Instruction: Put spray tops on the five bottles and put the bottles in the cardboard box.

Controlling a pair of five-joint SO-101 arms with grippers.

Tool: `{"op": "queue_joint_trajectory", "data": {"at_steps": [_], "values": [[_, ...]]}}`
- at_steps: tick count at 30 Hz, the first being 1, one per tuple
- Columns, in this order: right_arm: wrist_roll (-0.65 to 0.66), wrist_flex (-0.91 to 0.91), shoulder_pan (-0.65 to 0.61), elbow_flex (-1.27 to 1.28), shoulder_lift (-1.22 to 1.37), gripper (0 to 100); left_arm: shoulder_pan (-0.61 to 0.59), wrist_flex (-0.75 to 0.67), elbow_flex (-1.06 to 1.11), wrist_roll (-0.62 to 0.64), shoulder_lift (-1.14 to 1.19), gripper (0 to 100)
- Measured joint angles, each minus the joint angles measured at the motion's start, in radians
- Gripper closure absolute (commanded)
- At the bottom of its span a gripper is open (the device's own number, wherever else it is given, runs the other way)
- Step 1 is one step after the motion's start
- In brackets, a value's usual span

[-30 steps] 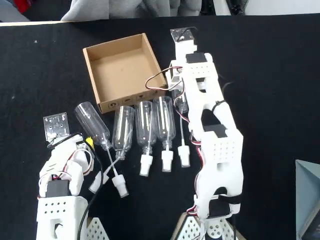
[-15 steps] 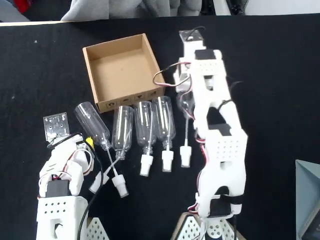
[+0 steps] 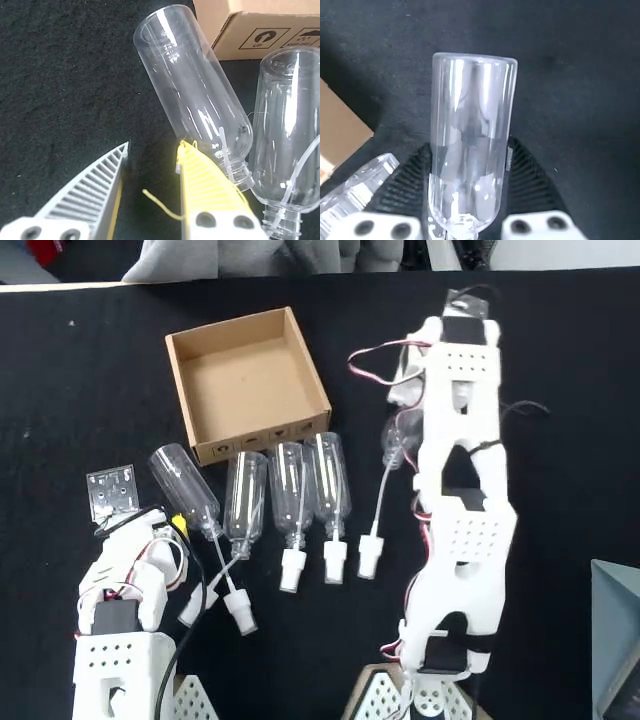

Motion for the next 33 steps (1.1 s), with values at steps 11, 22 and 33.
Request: {"op": "queue_joint_trajectory", "data": {"at_steps": [11, 22, 33], "values": [[-0.009, 0.026, 0.0, -0.057, -0.003, 98.8, 0.0, 0.0, 0.0, 0.0, 0.0, 85], [-0.307, 0.026, 0.0, 0.253, -0.241, 98.8, 0.0, 0.0, 0.0, 0.0, 0.0, 85], [-0.552, 0.026, 0.032, 0.531, -0.347, 98.8, 0.0, 0.0, 0.0, 0.0, 0.0, 85]]}}
